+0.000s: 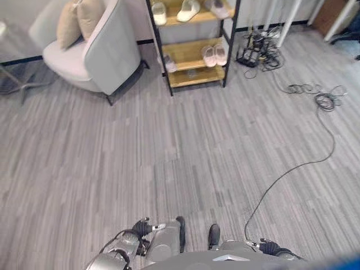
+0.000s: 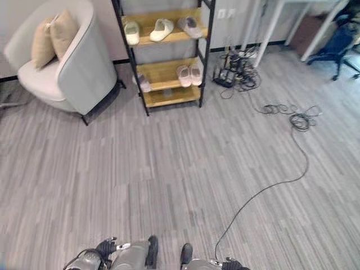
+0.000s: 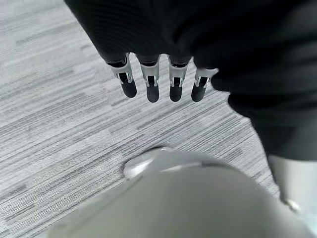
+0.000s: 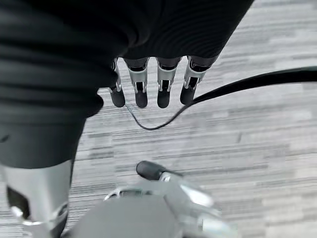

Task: Arrange the slippers neatly on the shoe rack.

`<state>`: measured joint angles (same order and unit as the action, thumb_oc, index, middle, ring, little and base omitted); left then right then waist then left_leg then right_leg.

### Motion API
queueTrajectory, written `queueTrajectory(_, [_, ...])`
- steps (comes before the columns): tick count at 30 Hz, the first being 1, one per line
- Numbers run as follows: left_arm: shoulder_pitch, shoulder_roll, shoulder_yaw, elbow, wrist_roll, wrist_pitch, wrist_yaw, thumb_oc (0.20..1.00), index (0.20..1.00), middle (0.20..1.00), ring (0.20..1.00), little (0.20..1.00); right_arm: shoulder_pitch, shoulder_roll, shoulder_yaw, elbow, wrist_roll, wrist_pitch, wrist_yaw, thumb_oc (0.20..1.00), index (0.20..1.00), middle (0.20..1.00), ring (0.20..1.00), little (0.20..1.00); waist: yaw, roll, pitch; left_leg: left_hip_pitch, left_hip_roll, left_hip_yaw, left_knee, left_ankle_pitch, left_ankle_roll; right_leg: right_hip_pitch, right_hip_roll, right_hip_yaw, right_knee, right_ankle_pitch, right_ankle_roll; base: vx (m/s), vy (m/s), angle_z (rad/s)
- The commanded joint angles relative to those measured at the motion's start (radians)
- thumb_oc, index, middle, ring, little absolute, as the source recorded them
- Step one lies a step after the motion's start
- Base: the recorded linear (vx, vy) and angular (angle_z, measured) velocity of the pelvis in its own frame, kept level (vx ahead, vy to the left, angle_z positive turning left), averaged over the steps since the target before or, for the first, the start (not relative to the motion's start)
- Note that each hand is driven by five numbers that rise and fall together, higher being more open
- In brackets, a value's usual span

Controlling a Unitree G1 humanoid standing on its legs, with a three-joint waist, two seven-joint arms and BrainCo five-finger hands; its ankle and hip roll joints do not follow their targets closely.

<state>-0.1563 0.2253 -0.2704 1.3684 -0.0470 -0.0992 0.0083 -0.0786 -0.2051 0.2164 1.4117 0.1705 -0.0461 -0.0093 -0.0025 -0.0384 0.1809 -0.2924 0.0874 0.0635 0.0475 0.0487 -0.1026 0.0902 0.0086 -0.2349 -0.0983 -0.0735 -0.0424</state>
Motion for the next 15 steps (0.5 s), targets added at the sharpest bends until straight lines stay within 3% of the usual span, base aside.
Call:
queueTrajectory(1, [0.024,-0.046,-0.025,0.057,0.029,-0.003,0.003,1.0,1.0,1.0,1.0,1.0,0.037,-0.004,0.0,-0.019,-0.038,0.002,-0.016,1.0,1.0,1.0,1.0,1.0,0.023,-0.023,-0.051,0.046,0.003,-0.063,-0.009,0.047,0.026,0.078,-0.097,0.037,0.055,-0.05,0.121,0.39,0.371,-0.26])
queueTrajectory(5, [0.036,-0.032,-0.006,0.077,0.053,0.007,0.006,1.0,1.0,1.0,1.0,1.0,0.035,0.0,-0.015,-0.037,-0.036,-0.001,-0.024,1.0,1.0,1.0,1.0,1.0,0.026,-0.041,-0.067,0.047,-0.017,-0.063,0.02,0.029,0.045,0.063,-0.122,0.052,0.111,-0.04,0.136,0.29,0.291,-0.72])
queueTrajectory(6, [0.047,0.01,0.016,0.073,0.073,0.007,0.018,1.0,1.0,1.0,1.0,1.0,0.008,0.021,-0.006,-0.101,-0.04,-0.013,-0.027,1.0,1.0,1.0,1.0,1.0,0.02,-0.072,-0.07,0.112,-0.063,-0.019,0.074,-0.057,0.106,-0.041,-0.196,0.074,0.388,0.118,0.198,0.54,0.556,-0.29])
queueTrajectory(9, [0.019,0.033,0.007,0.046,0.067,0.003,0.032,1.0,1.0,1.0,1.0,1.0,-0.001,0.027,0.007,-0.116,-0.05,-0.014,-0.024,1.0,1.0,1.0,1.0,1.0,0.002,-0.051,-0.06,0.187,-0.074,-0.009,0.065,-0.099,0.135,-0.136,-0.238,0.046,0.55,0.197,0.19,0.46,0.392,-0.12])
queueTrajectory(11, [-0.015,0.03,-0.01,0.008,0.051,-0.015,0.046,1.0,1.0,1.0,1.0,1.0,-0.001,0.027,0.032,-0.118,-0.078,-0.008,-0.025,1.0,1.0,1.0,1.0,1.0,-0.031,-0.018,-0.051,0.286,-0.089,-0.004,0.021,-0.138,0.142,-0.204,-0.254,0.011,0.458,0.169,0.178,0.56,0.191,0.43])
queueTrajectory(13, [-0.022,0.025,-0.012,-0.004,0.044,-0.02,0.048,1.0,1.0,1.0,1.0,1.0,0.006,0.028,0.033,-0.111,-0.08,-0.005,-0.023,1.0,1.0,1.0,1.0,1.0,-0.047,-0.014,-0.046,0.331,-0.098,-0.022,0.005,-0.163,0.138,-0.213,-0.227,0.033,0.336,0.141,0.174,0.47,-0.062,0.1])
queueTrajectory(14, [-0.031,0.021,-0.012,-0.003,0.039,-0.024,0.051,1.0,1.0,1.0,1.0,1.0,0.011,0.029,0.028,-0.102,-0.076,-0.001,-0.021,1.0,1.0,1.0,1.0,1.0,-0.067,-0.018,-0.044,0.371,-0.104,-0.041,-0.012,-0.181,0.128,-0.237,-0.204,0.076,0.187,0.157,0.184,0.5,-0.162,0.28])
queueTrajectory(15, [-0.032,0.015,-0.011,0.005,0.041,-0.024,0.051,1.0,1.0,1.0,1.0,1.0,0.016,0.029,0.02,-0.09,-0.073,0.005,-0.019,1.0,1.0,1.0,1.0,1.0,-0.078,-0.021,-0.041,0.394,-0.108,-0.054,-0.021,-0.191,0.124,-0.271,-0.199,0.101,0.127,0.185,0.198,0.47,-0.174,0.78])
